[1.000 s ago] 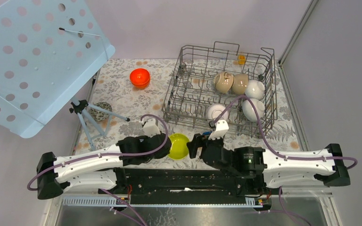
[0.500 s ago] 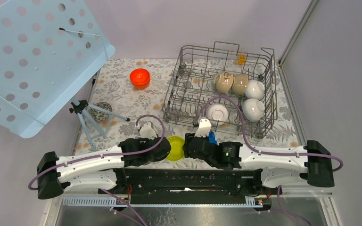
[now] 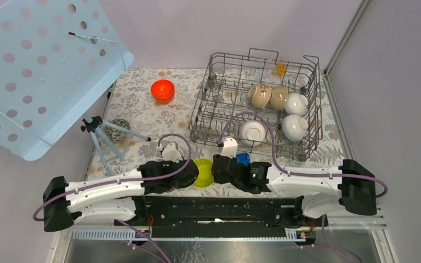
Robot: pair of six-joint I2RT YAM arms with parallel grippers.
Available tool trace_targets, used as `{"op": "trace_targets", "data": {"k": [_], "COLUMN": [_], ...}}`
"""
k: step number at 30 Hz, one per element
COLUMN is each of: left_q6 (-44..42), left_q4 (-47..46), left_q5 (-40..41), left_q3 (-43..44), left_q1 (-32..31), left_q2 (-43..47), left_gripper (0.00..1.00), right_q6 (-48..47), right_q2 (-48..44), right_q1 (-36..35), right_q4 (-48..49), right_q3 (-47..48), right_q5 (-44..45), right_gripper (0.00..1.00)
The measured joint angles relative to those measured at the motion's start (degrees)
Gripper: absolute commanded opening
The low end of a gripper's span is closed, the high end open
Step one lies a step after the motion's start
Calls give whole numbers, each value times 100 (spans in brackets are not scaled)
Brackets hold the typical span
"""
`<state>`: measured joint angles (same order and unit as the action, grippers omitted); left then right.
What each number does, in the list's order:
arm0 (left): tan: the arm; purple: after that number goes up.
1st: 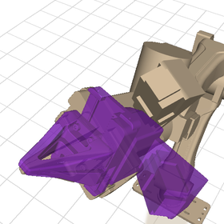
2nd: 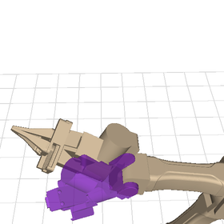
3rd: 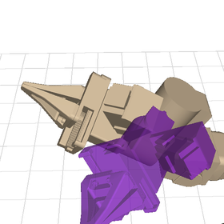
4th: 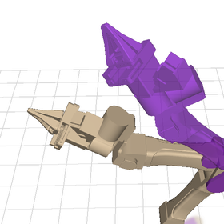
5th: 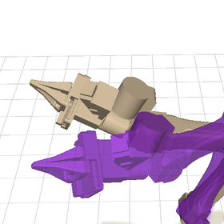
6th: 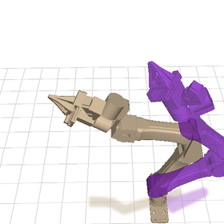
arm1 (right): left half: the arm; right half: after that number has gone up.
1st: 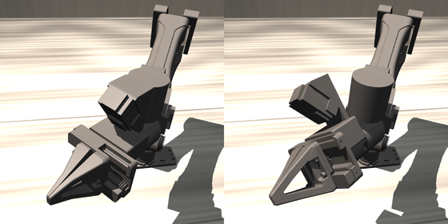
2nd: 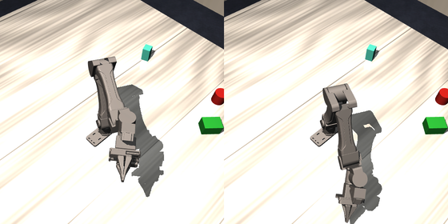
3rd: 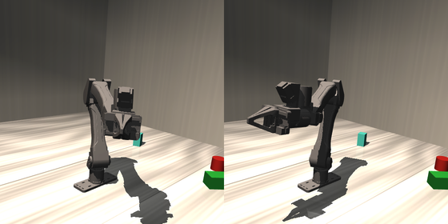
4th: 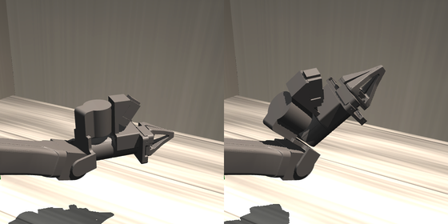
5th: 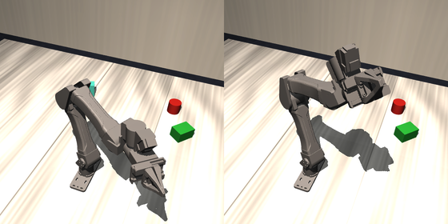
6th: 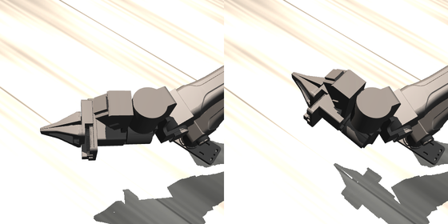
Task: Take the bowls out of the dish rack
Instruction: Place the bowl at the center of the board.
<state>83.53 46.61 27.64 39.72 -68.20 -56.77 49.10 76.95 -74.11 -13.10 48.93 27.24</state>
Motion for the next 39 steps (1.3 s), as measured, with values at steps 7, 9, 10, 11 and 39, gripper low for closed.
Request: {"op": "trace_targets", "data": {"k": [7,9,10,11,39], "left_q6": [-103,-114,-153,-214,-1749], "left_q4": [46,20,9,-15,175], "left_q5": [17,11,-2,-22,122], "left_q3": [0,2,4,9,404], "left_q1": [-4,-4,-9,-22,-26], "left_q2": [-61,-83,-85,-85,-382], "left_gripper": [9,24,34,41,34], "right_q6": [9,33,24,-4,-85], "right_q2": [195,219,223,223,262], "right_q1": [79,122,138,144,94], "right_q4": [-13,-39,-52,-68,-431], "right_q3": [28,59,72,74,105], "right_q5": [-81,-52,-20,-28,-125], "right_gripper": [0,0,0,0,0]}}
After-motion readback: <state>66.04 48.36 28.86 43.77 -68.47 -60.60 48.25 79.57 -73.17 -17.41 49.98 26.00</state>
